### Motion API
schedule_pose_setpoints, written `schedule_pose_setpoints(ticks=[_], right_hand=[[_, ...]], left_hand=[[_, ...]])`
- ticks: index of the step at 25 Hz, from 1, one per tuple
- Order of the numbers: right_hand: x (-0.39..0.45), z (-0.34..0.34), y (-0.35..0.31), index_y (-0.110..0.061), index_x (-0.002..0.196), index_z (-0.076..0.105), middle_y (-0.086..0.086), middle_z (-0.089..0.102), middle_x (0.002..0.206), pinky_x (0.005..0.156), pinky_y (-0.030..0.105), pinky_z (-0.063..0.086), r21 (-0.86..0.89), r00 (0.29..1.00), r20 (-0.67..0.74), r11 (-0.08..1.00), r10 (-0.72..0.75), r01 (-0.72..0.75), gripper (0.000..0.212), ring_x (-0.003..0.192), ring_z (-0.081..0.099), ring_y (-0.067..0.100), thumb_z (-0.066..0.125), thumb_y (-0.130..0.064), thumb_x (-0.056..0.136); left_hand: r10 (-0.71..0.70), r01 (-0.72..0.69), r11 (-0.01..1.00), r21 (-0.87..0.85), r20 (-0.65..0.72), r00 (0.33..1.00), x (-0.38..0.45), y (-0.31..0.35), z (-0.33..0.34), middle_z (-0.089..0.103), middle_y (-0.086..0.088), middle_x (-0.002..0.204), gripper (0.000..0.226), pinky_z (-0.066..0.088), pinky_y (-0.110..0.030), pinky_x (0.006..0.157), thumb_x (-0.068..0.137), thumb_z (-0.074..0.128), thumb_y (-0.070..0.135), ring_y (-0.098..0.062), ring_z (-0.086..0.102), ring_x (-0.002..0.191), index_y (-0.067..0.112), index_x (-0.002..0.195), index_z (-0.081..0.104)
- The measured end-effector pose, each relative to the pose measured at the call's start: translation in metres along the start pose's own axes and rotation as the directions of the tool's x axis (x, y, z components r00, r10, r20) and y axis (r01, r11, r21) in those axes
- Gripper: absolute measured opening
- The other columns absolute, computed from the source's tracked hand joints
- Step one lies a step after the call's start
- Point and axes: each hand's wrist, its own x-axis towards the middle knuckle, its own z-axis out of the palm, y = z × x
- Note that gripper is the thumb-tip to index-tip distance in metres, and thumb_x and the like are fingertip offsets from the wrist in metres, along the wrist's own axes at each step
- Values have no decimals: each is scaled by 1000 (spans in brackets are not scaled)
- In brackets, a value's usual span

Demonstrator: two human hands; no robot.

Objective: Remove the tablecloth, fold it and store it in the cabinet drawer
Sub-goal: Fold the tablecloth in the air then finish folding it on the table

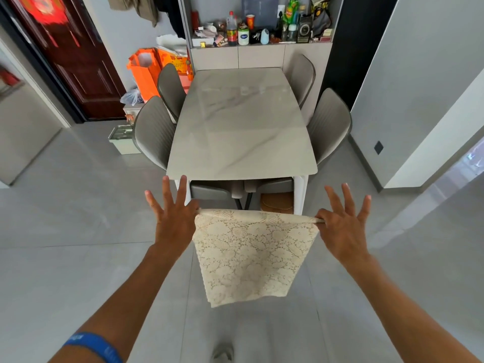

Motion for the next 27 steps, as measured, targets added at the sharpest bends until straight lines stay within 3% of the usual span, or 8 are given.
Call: schedule_pose_setpoints(ticks=[5, 8, 13, 15, 17, 20, 23, 27], right_hand=[[5, -16, 23, -35, 72, 70, -3, 38, 156, 118, 59, -1, 270, 990, 143, 962, 3, -42, 15, 152, 9, 28, 83, -26, 75], [41, -41, 47, -36, 62, 64, -19, 32, 154, 121, 49, 5, 680, 966, 238, 728, -102, -91, 27, 150, 5, 8, 82, -22, 76], [188, -54, 61, -15, 73, 73, -30, 46, 142, 116, 36, 14, 852, 900, 375, 464, -223, -240, 21, 143, 27, 2, 86, -29, 66], [264, -37, 54, -11, 91, 75, -13, 48, 148, 118, 41, 23, 747, 826, 510, 599, -240, -287, 27, 140, 37, 12, 85, -26, 70], [339, -11, 30, -17, 114, 71, -3, 50, 148, 117, 52, 23, 468, 806, 586, 846, -83, -253, 38, 136, 43, 21, 78, -33, 80], [451, -5, -13, -23, 114, 71, -1, 48, 147, 115, 67, 10, 170, 969, 110, 956, 223, -240, 27, 144, 30, 28, 63, -36, 91], [573, -55, -29, -22, 108, 73, 1, 49, 147, 116, 63, 12, 385, 809, -436, 894, 395, -229, 21, 144, 31, 30, 63, -26, 91], [640, -70, -11, -21, 110, 74, 2, 52, 146, 113, 62, 21, 506, 700, -558, 851, 445, -138, 23, 141, 36, 32, 66, -22, 88]], left_hand=[[78, 7, 912, -411, 190, 979, -4, -16, -15, 28, -5, 159, 5, -5, -70, 110, 83, 75, 20, -36, 6, 149, 23, 80, 72], [141, 126, 686, -717, 301, 943, 29, -40, -32, 23, 7, 159, 14, 3, -60, 116, 82, 76, 18, -23, 6, 150, 22, 72, 66], [379, 373, 411, -832, 528, 760, 170, -87, -34, 58, 4, 137, 37, 31, -34, 109, 86, 71, 12, -15, 50, 128, 18, 122, 65], [338, 395, 544, -741, 624, 704, 239, -93, -11, 62, 1, 130, 44, 36, -39, 108, 88, 69, 15, -21, 52, 125, 14, 130, 59], [168, 281, 790, -545, 634, 755, 315, -85, 17, 62, -10, 125, 33, 43, -39, 97, 90, 65, 21, -29, 55, 118, 6, 119, 63], [-182, 328, 799, -504, 317, 931, 435, -71, 18, 55, -22, 128, 27, 37, -57, 101, 94, 47, 19, -43, 47, 123, 1, 108, 62], [-386, 165, 755, -635, -227, 894, 562, -112, -41, 43, -18, 145, 27, 31, -62, 101, 86, 43, 9, -47, 33, 133, 7, 106, 61], [-311, -67, 756, -651, -446, 839, 631, -133, -64, 28, -7, 159, 23, 7, -70, 108, 86, 49, -1, -38, 13, 147, 12, 100, 61]])
